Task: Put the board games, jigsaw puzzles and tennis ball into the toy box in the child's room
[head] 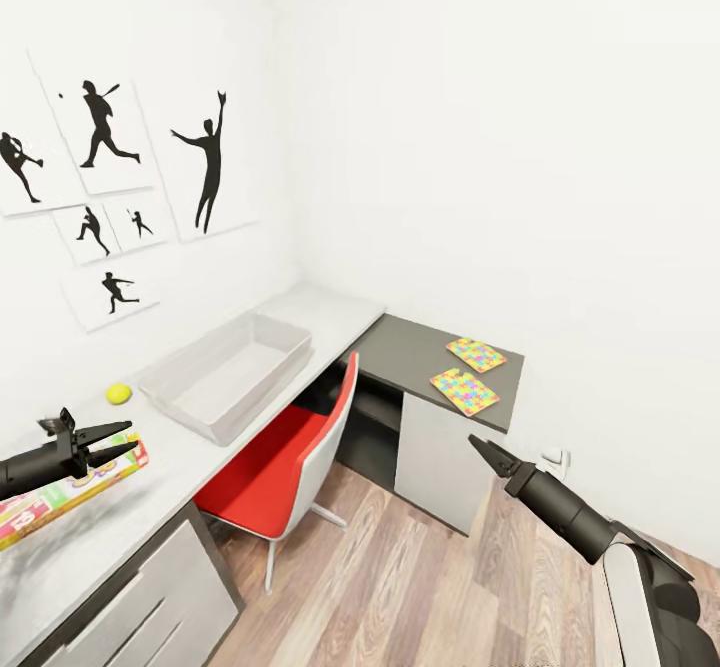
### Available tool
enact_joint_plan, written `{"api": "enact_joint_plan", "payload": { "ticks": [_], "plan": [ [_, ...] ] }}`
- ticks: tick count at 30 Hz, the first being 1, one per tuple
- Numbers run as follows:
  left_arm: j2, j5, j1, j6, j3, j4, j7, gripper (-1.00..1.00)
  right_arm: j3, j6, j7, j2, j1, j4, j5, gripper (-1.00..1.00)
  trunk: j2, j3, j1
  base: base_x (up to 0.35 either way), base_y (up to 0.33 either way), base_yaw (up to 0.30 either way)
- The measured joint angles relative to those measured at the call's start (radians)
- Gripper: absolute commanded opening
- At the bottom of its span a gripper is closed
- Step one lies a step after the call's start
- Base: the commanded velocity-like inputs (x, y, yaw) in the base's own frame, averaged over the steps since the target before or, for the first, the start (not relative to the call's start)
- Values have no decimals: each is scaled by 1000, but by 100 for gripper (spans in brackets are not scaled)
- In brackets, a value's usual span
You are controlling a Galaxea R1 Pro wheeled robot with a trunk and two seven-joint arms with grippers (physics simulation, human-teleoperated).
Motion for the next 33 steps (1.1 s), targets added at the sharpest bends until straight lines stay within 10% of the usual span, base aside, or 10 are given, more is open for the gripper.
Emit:
{"api": "enact_joint_plan", "payload": {
  "ticks": [33],
  "plan": [
    [-3,-1,0,1,-6,-36,0,100,-1,1,1,-1,0,0,0,100,0,0,0,0,0,-277]
  ]
}}
